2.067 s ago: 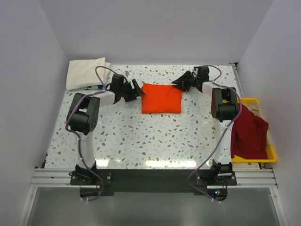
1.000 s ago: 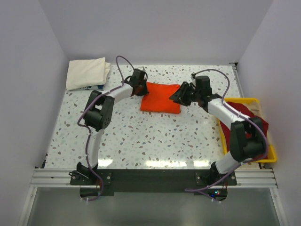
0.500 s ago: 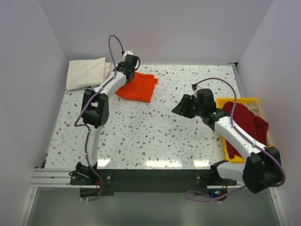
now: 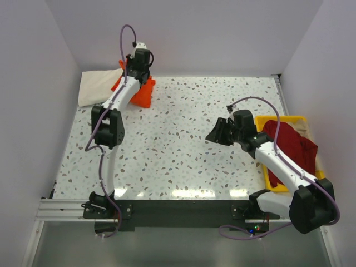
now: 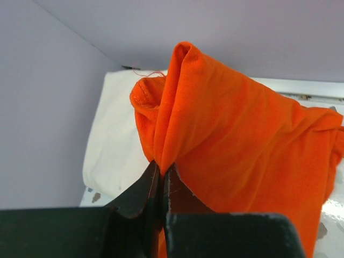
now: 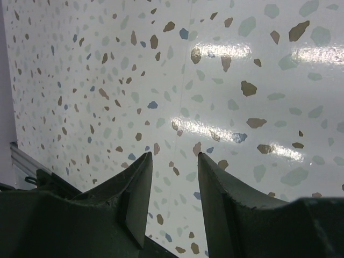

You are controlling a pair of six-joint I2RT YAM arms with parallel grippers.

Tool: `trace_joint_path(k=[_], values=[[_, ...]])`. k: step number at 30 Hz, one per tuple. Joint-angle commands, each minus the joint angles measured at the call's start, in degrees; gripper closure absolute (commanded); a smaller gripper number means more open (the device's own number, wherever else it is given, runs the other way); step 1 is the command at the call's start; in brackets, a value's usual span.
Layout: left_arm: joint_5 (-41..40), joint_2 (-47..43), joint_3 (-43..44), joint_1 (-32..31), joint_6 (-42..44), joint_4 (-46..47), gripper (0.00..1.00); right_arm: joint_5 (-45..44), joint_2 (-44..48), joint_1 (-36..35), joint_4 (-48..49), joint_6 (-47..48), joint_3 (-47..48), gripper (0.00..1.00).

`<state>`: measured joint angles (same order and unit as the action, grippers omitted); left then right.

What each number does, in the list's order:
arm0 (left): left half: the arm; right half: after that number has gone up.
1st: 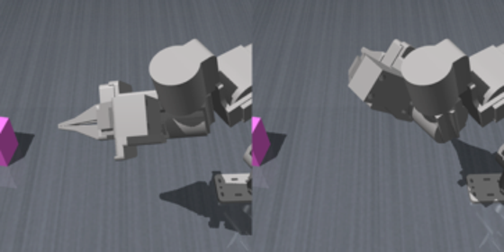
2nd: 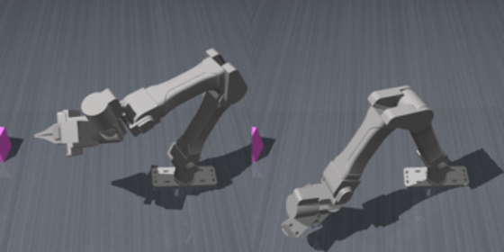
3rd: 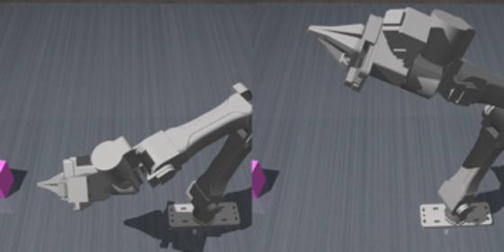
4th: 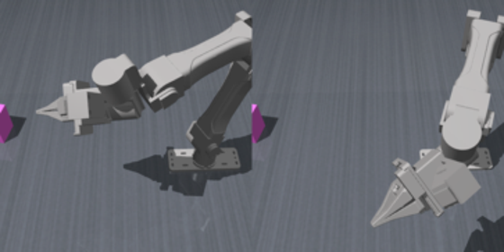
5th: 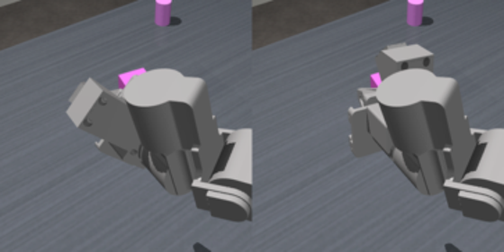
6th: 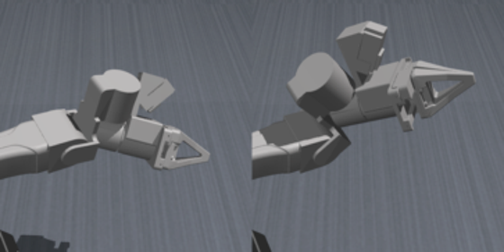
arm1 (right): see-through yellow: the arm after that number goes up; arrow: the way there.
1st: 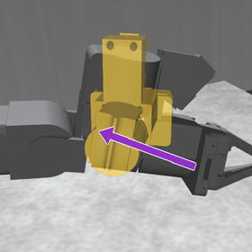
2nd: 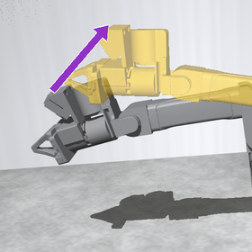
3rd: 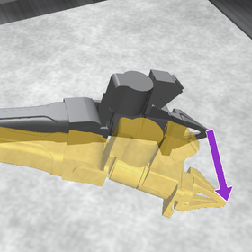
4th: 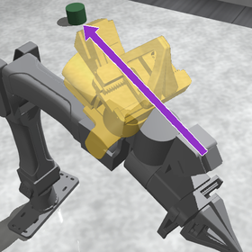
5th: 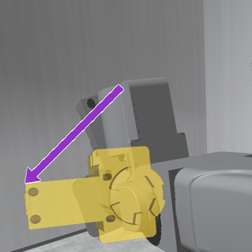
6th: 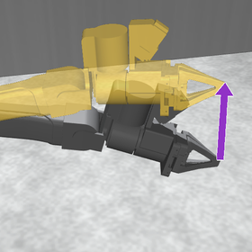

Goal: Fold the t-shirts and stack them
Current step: Neatly place the folded tshirt to the corner

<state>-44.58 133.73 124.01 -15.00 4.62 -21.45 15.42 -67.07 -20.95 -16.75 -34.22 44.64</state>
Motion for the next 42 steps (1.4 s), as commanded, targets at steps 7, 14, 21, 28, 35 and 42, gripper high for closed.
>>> trace_joint_path(k=[7, 14, 21, 28, 35, 42], values=[[-4.82, -0.05, 8.88, 2.0, 12.16, 8.62, 1.0, -1.09, -2.28, -0.23, 0.06, 1.17, 1.93, 0.57], [-3.59, -2.51, 9.5, 3.4, 15.06, 10.9, 1.0, -1.36, -3.77, -0.76, -0.65, 1.0, 3.61, 0.57], [1.07, -5.15, 8.8, 6.38, 13.23, 9.94, 1.0, -2.32, -4.3, -1.99, -1.0, 0.64, 4.49, 0.57], [7.48, -6.46, 9.15, 9.82, 9.0, 7.4, 1.0, -3.38, -4.74, -2.69, -1.61, 0.56, 5.54, 0.57], [12.84, -7.26, 10.55, 12.54, 4.7, 5.29, 1.0, -4.08, -5.88, -3.39, -1.7, 0.2, 6.95, 0.57], [16.1, -8.14, 11.78, 13.6, 3.11, 4.67, 1.0, -4.87, -7.11, -4.97, -1.35, -0.5, 7.83, 0.57]])
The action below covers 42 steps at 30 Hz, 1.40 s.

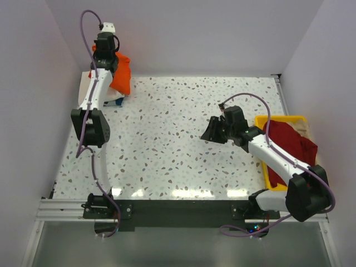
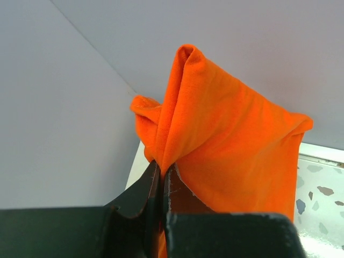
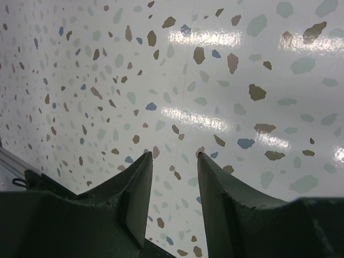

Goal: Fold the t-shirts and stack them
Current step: Neatly place the folded tshirt to the corner

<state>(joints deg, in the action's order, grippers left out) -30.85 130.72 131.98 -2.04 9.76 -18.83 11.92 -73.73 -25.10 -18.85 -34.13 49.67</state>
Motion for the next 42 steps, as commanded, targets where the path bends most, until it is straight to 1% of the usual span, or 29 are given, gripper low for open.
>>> trace_joint_path(k=[1, 17, 20, 24, 27, 28, 29, 30, 31, 32, 33, 34, 36, 39, 42], values=[[3.16, -5.38, 3.98, 0.64, -2.29, 1.78, 1.0, -1.55, -0.53, -0.91, 0.75, -0.5, 2.89, 0.57], [3.52, -7.67, 2.93, 0.73, -2.64, 1.87, 1.0, -1.82, -0.71, -1.53, 0.92, -0.15, 2.98, 0.57], [3.52, -7.41, 1.79, 0.99, -2.64, 2.39, 1.0, -1.9, -1.06, -1.53, 0.92, -0.06, 2.98, 0.57], [4.22, -6.53, -2.15, 2.04, -3.95, 2.92, 1.0, -1.73, -1.59, -1.7, 1.01, 0.03, 2.89, 0.57], [5.27, -5.13, -4.62, 4.41, -5.36, 3.54, 1.0, -1.73, -1.85, -1.7, 1.01, 0.12, 2.98, 0.57], [5.97, -4.6, -5.15, 5.11, -6.93, 3.62, 0.95, -1.64, -2.03, -1.7, 1.01, 0.12, 3.06, 0.57], [5.98, -4.07, -5.42, 6.51, -7.82, 3.36, 0.87, -1.64, -2.11, -1.7, 0.92, 0.29, 3.15, 0.57], [6.15, -3.02, -5.33, 7.22, -8.78, 2.06, 0.73, -1.55, -2.46, -1.7, 0.75, 0.38, 3.24, 0.57], [6.59, -2.66, -5.33, 8.62, -11.23, 1.52, 0.63, -1.46, -2.47, -1.79, 0.66, 0.55, 3.33, 0.57], [6.59, -2.4, -5.33, 9.24, -12.38, 0.91, 0.49, -1.64, -2.47, -1.79, 0.57, 0.73, 3.33, 0.57], [6.07, -2.48, -5.16, 9.69, -13.61, -0.32, 0.27, -1.64, -2.55, -1.88, 0.48, 0.99, 3.42, 0.57], [5.37, -2.66, -5.07, 10.3, -15.54, -0.85, 0.21, -1.64, -2.38, -1.88, 0.57, 1.08, 3.33, 0.57], [5.97, -4.23, -5.94, 10.39, -16.61, -0.42, 0.1, -1.82, -2.55, -1.79, 0.83, 1.17, 3.24, 0.57], [9.4, -6.17, -6.65, 10.39, -19.06, -0.5, 0.05, -1.2, -2.82, -1.79, 1.53, 1.08, 3.24, 0.57], [11.86, -8.37, -8.58, 10.39, -20.92, 0.1, 0.04, -1.2, -2.73, -1.79, 1.71, 1.34, 3.24, 0.56]])
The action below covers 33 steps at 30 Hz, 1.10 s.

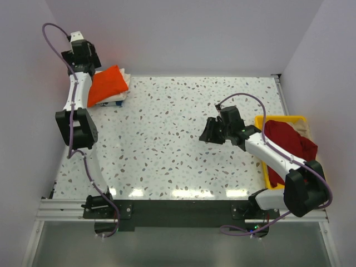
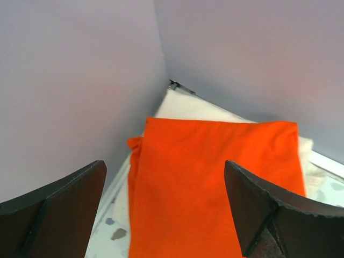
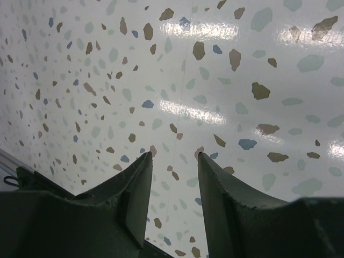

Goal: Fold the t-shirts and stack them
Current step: Neatly place the folded tshirt to the corner, then reset both grippers

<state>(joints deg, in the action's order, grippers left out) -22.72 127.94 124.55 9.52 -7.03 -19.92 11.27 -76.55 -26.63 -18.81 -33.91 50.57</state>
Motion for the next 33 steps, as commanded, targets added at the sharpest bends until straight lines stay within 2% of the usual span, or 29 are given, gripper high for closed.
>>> trace_joint_path(k=[1, 7, 11, 15, 16, 19, 22, 27, 31, 33], values=[[4.87, -6.12, -1.85, -1.26, -5.61, 1.29, 0.04, -0.54, 0.18, -0.26, 1.67, 1.3, 2.34, 0.56], [11.29, -11.12, -9.23, -2.05, -13.09, 1.55, 0.03, -1.34, 0.97, -0.26, 2.55, 2.18, 2.43, 0.55], [12.09, -18.85, -21.26, -5.29, -16.17, 5.05, 0.02, -1.16, 1.23, -0.35, 2.64, 2.62, 2.96, 0.55], [11.48, -26.58, -33.3, -10.65, -20.3, 8.05, 0.02, -1.42, 2.28, -0.35, 1.94, 3.32, 3.4, 0.55], [11.56, -30.17, -39.24, -11.71, -21.18, 8.84, 0.02, -1.86, 2.63, -0.26, 1.85, 3.33, 3.4, 0.55], [10.59, -36.94, -49.88, -16.45, -23.03, 12.62, 0.02, -3.44, 4.74, -0.35, 1.14, 3.85, 3.05, 0.54], [9.54, -42.05, -57.63, -21.72, -23.73, 14.13, 0.01, -5.11, 7.2, -0.26, 0.88, 4.73, 2.17, 0.53], [8.83, -47.77, -66.35, -32.17, -24.44, 14.21, 0.01, -8.63, 10.98, -0.26, 2.19, 5.52, 0.41, 0.51], [10.06, -52.78, -74.17, -37.28, -25.23, 16.32, 0.0, -12.22, 13.88, -0.17, 2.55, 6.14, -1.08, 0.49], [9.02, -54.19, -75.42, -40.97, -24.53, 16.23, 0.0, -15.03, 14.85, -0.26, 2.55, 6.14, -1.61, 0.48]])
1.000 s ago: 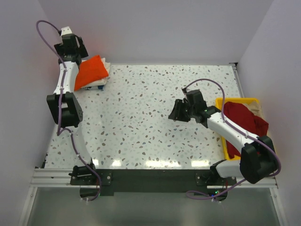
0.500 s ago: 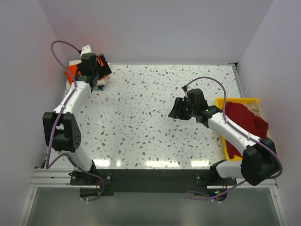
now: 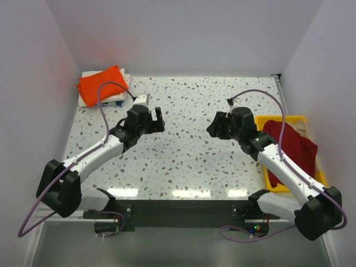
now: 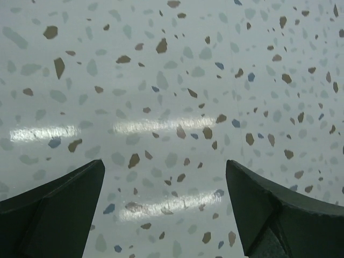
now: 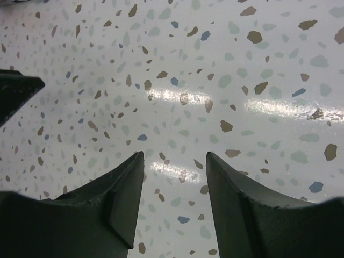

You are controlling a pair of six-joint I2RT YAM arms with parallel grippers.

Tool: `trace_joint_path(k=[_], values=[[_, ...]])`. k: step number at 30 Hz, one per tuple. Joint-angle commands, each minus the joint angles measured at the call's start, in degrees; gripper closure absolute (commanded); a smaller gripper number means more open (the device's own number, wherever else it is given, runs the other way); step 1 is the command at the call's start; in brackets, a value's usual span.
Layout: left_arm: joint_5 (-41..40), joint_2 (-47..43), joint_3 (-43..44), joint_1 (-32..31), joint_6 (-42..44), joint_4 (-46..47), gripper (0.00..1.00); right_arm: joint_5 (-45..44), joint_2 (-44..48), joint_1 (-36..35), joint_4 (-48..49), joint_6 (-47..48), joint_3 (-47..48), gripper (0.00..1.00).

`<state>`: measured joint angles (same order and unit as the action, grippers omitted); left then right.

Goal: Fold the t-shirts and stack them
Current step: Reset both grippers

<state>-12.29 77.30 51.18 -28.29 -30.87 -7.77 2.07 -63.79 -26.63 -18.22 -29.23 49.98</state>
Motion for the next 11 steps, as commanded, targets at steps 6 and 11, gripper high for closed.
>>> trace_joint_path(k=[6, 11], values=[[-2.74, -8.12, -4.33, -7.74, 0.73, 2.67, 0.0, -9.8, 4.29, -0.17, 2.04, 1.9, -2.51, 0.46], [-1.24, -9.36, -4.68, -7.74, 1.16, 3.11, 0.0, -10.33, 4.02, -0.26, 1.43, 1.37, -2.78, 0.47]])
